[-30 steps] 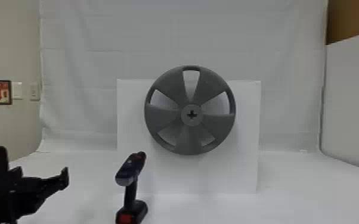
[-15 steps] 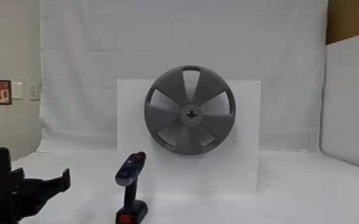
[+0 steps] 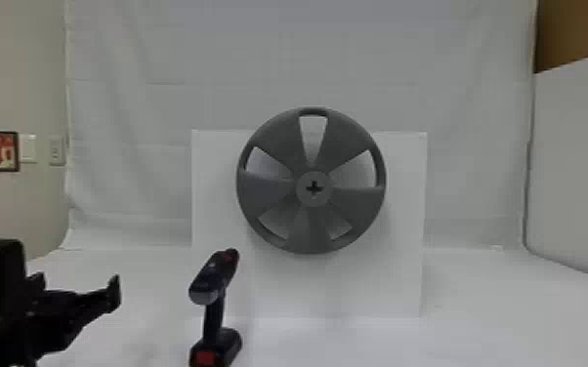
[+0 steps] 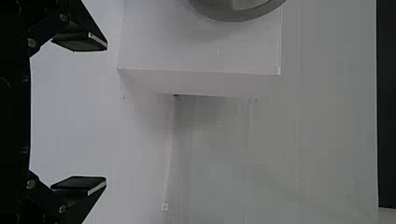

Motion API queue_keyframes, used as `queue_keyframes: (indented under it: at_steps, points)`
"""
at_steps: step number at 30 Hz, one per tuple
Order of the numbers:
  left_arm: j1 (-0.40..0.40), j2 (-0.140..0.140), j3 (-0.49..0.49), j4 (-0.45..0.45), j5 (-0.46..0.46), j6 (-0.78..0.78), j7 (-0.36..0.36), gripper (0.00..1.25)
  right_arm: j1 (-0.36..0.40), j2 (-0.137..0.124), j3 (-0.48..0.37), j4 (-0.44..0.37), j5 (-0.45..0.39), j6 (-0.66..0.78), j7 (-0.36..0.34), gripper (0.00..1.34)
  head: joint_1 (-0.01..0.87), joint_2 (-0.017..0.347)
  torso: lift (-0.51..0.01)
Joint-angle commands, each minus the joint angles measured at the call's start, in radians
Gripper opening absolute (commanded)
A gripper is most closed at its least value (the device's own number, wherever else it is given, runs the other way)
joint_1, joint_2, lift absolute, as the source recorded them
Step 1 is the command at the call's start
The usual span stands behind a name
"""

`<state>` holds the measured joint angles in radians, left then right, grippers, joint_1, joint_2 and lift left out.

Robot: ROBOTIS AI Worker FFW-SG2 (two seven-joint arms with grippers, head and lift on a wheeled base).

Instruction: Grasp the drill and bring into the middle of wheel

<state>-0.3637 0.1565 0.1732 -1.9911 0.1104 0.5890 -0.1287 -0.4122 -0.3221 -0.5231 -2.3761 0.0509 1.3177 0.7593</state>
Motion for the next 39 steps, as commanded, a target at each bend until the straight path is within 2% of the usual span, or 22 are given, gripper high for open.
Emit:
queue_keyframes:
  at_steps: [1,39]
  points:
    - [-0.003,0.000,-0.005,0.000,-0.002,0.000,0.000,1.17,0.000,0.000,0.002,0.000,0.003,0.000,0.000,1.07,0.054,0.031,-0.403]
    - [-0.004,-0.002,-0.014,0.002,-0.005,0.000,0.007,1.17,-0.002,-0.008,0.008,0.000,-0.002,0.005,0.000,1.07,0.054,0.031,-0.403]
